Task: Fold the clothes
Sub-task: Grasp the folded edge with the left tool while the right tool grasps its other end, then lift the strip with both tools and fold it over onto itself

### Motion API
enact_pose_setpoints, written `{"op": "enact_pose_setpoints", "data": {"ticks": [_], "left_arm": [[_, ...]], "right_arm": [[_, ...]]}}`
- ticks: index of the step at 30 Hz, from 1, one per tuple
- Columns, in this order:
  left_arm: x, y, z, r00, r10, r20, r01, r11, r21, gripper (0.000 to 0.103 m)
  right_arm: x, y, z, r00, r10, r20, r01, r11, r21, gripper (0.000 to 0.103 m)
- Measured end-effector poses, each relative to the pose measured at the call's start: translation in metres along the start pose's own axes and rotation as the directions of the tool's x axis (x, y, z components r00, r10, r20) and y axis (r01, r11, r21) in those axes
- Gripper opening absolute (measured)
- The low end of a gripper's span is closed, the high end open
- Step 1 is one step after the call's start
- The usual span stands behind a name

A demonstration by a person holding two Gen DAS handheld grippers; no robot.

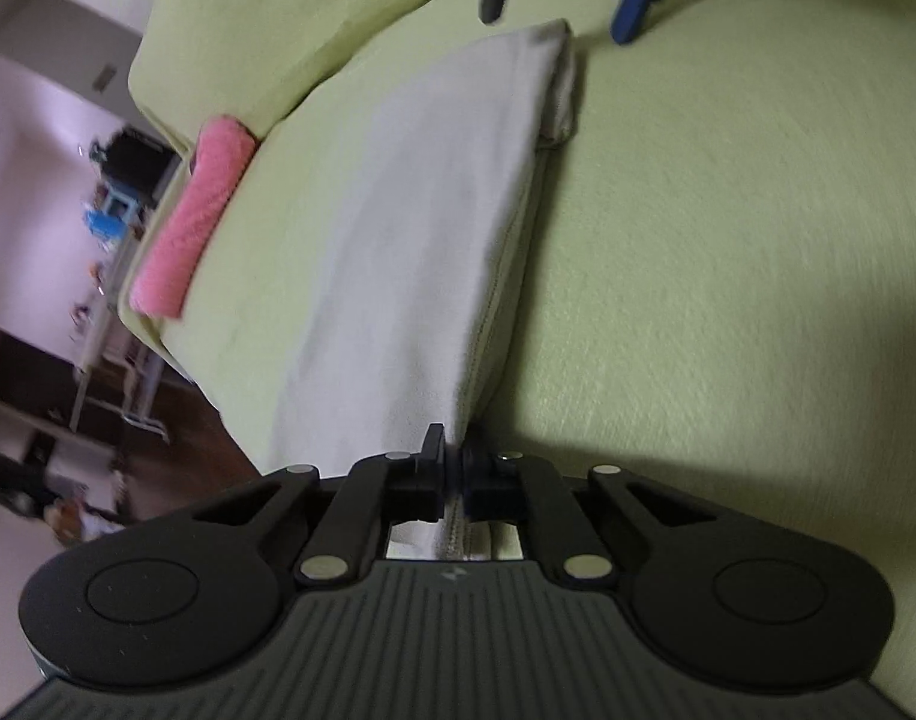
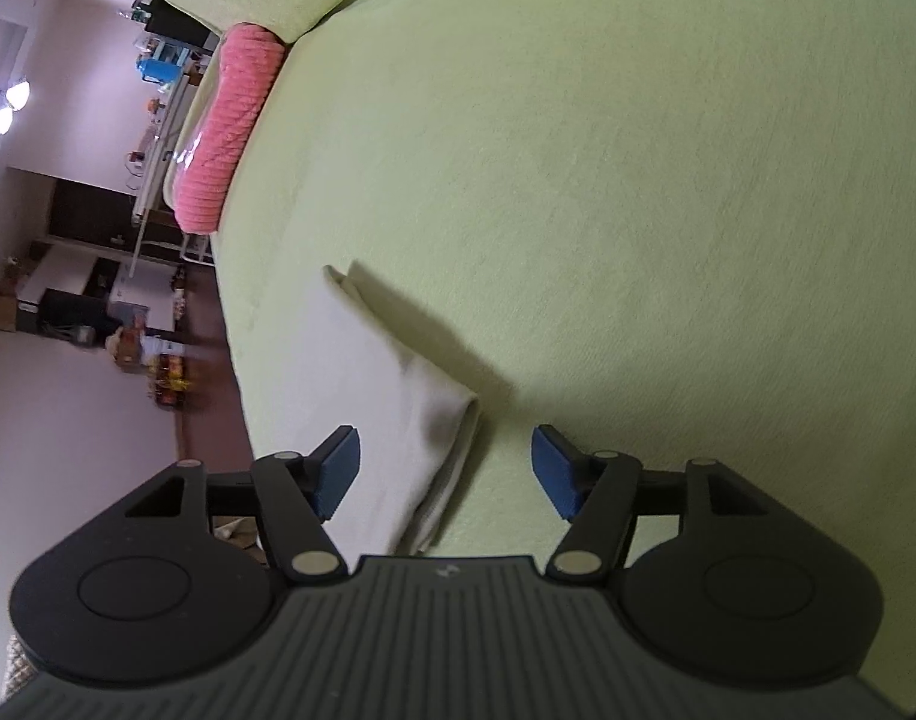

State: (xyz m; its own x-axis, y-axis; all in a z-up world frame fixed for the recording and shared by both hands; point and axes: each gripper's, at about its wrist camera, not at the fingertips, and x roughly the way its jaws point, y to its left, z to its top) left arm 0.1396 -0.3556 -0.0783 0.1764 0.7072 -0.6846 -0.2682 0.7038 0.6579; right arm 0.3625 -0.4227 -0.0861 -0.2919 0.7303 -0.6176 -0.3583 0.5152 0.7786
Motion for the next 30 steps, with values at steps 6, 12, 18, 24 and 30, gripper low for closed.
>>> {"op": "enact_pose_setpoints", "data": {"ticks": [6,12,18,24,30], "left_arm": [[0.004,0.006,0.002,1.000,-0.026,0.004,0.026,0.999,-0.026,0.002],[-0.002,0.026,0.001,0.999,-0.052,0.008,0.052,0.996,-0.078,0.002],[-0.012,0.033,-0.004,0.995,-0.096,0.016,0.097,0.993,-0.062,0.002],[-0.031,0.060,0.000,0.986,-0.162,0.029,0.159,0.983,0.095,0.001],[-0.057,0.124,0.025,0.965,-0.247,0.087,0.210,0.930,0.302,0.001]], "right_arm": [[0.020,-0.001,-0.005,0.997,0.062,0.053,-0.062,0.998,0.003,0.062],[0.035,0.008,-0.007,0.991,0.094,0.093,-0.091,0.995,-0.033,0.031],[0.041,0.003,-0.009,0.989,0.118,0.094,-0.121,0.992,0.037,0.011],[0.024,0.040,-0.008,0.994,0.037,0.101,-0.048,0.993,0.110,0.011],[-0.007,0.075,-0.008,0.989,-0.043,0.139,0.006,0.967,0.255,0.011]]}}
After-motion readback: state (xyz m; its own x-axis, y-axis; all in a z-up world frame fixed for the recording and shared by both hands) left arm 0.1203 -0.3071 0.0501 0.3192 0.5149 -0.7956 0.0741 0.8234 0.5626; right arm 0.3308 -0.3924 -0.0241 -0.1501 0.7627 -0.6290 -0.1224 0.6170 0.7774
